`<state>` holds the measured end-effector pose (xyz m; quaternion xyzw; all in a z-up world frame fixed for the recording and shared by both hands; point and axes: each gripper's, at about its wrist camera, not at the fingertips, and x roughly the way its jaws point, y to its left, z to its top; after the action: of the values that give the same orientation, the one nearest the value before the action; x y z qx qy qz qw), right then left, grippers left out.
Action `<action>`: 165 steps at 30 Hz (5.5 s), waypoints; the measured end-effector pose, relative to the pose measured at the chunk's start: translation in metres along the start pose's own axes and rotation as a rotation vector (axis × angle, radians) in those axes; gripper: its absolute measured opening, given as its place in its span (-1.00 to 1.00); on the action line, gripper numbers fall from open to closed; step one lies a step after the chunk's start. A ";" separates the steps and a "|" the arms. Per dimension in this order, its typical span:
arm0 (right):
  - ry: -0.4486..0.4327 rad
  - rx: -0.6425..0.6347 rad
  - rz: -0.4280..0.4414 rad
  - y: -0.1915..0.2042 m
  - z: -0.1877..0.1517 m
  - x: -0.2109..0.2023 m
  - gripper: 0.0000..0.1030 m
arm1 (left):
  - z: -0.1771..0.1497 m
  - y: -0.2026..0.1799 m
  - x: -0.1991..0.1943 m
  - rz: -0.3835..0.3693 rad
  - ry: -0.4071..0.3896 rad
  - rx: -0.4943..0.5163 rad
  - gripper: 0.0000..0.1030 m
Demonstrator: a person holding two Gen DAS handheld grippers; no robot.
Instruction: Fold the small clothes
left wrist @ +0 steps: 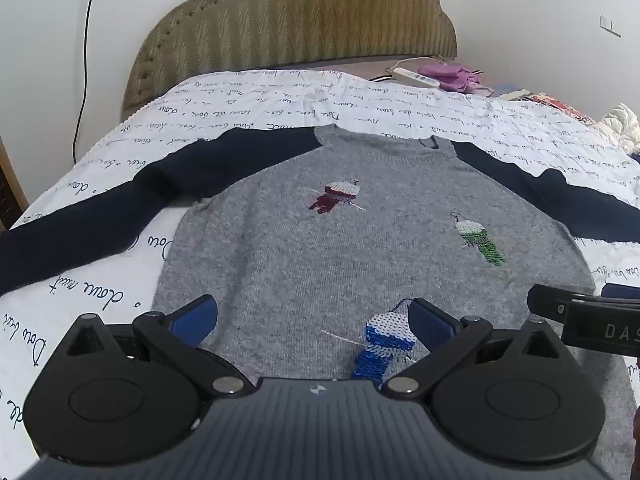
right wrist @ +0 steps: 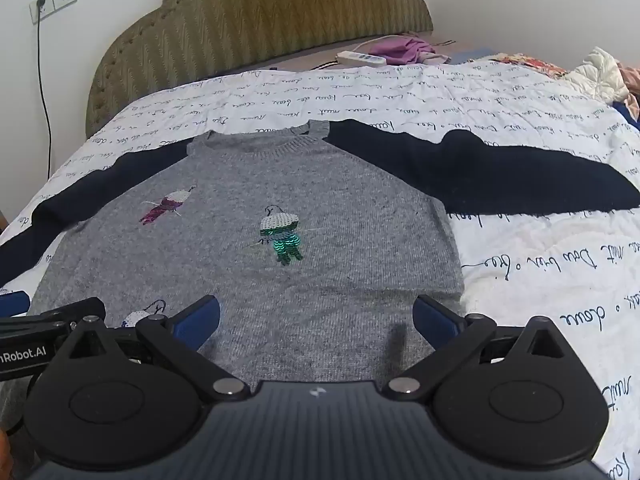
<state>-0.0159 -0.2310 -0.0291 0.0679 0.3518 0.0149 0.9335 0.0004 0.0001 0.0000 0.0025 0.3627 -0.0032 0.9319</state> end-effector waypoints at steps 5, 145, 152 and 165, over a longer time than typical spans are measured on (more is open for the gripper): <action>0.022 0.031 0.007 -0.004 -0.001 0.003 1.00 | 0.000 0.000 0.002 -0.019 -0.006 0.018 0.99; -0.089 0.126 0.100 -0.088 0.004 -0.001 1.00 | 0.012 -0.076 0.031 -0.005 0.017 0.132 1.00; -0.088 0.148 0.103 -0.096 0.005 0.001 1.00 | 0.012 -0.084 0.033 -0.008 0.019 0.147 1.00; -0.091 0.171 0.071 -0.109 0.005 0.004 1.00 | 0.011 -0.093 0.038 -0.014 0.023 0.165 1.00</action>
<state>-0.0118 -0.3396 -0.0428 0.1602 0.3063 0.0148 0.9382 0.0348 -0.0935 -0.0175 0.0770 0.3720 -0.0395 0.9242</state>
